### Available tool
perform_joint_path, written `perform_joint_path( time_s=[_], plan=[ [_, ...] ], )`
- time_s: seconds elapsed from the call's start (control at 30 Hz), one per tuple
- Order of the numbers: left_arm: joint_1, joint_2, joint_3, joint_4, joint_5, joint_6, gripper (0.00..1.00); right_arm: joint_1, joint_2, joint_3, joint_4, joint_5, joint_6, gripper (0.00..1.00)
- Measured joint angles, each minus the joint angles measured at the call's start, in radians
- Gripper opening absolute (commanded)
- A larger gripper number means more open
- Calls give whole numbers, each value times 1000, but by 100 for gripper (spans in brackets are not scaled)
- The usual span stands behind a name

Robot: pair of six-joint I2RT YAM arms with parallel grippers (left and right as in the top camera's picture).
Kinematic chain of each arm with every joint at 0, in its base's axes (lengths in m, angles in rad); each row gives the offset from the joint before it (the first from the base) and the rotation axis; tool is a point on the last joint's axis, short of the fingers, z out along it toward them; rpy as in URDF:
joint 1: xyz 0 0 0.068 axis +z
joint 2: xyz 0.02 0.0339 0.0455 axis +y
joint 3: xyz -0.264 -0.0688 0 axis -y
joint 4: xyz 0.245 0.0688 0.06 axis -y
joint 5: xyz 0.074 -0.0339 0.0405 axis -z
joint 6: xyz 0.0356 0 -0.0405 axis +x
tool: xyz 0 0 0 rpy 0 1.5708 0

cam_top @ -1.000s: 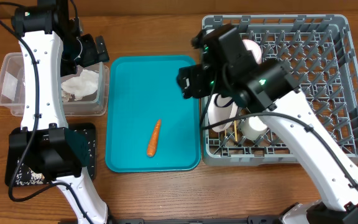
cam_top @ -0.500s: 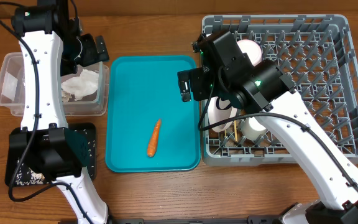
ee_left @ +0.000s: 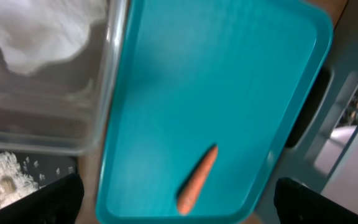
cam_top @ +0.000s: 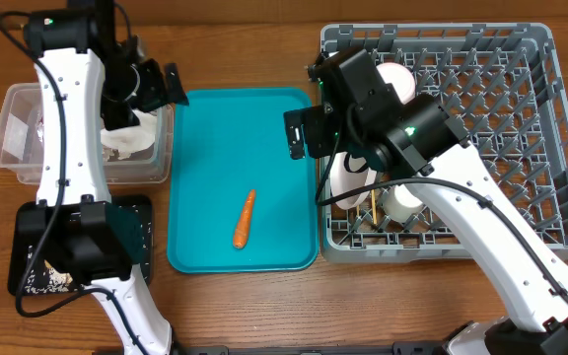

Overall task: Sort waste into correct bins and load items into the dishwasher
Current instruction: 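Move the left gripper over the carrot on the teal tray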

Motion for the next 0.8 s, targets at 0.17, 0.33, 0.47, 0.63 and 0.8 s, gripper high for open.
perform_joint_path(
  time_s=[0.17,0.33,0.47,0.63,0.8],
  plan=[
    [-76,8,-45,-28,-4,3,100,-84,0,0,-33,8,0,100],
    [-156,11,-143,-19,-25,3,100,-203,0,0,-81,11,1,100],
    [-198,12,-219,11,-31,3,100,-296,0,0,-111,11,0,100],
    [-219,18,-261,53,-37,1,82,-362,0,0,-110,15,0,100],
    [-226,18,-280,34,-39,14,73,-372,0,0,-111,18,0,100]
  ],
)
